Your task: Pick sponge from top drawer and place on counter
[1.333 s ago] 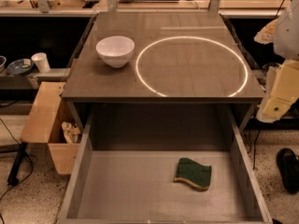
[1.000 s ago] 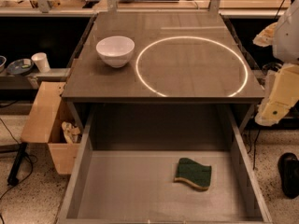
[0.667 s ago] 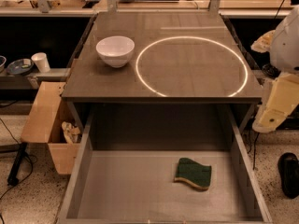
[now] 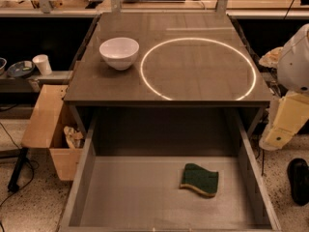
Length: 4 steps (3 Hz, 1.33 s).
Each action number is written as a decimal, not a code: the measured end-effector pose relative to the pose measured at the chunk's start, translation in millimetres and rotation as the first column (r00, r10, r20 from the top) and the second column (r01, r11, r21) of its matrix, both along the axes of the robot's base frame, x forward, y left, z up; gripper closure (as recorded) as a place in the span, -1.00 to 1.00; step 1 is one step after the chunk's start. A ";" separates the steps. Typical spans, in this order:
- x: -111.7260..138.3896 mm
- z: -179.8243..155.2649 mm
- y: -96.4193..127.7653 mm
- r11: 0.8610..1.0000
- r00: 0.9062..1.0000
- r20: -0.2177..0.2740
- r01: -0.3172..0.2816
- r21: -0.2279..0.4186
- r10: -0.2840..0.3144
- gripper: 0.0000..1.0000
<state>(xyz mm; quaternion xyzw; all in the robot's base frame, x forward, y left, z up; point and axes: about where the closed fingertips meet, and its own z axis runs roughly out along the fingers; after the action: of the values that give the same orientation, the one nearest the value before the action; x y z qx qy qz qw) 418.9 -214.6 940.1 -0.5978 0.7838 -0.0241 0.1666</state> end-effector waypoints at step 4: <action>-16.2 -35.9 5.7 0.998 0.999 -0.054 0.006 0.063 -0.002 -1.00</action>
Offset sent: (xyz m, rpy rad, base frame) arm -0.0144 -0.0002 -0.0397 0.0558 0.0629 -0.0120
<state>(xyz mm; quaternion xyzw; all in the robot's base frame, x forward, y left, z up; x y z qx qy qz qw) 402.6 -208.9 904.2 -0.5911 0.7895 0.0165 0.1643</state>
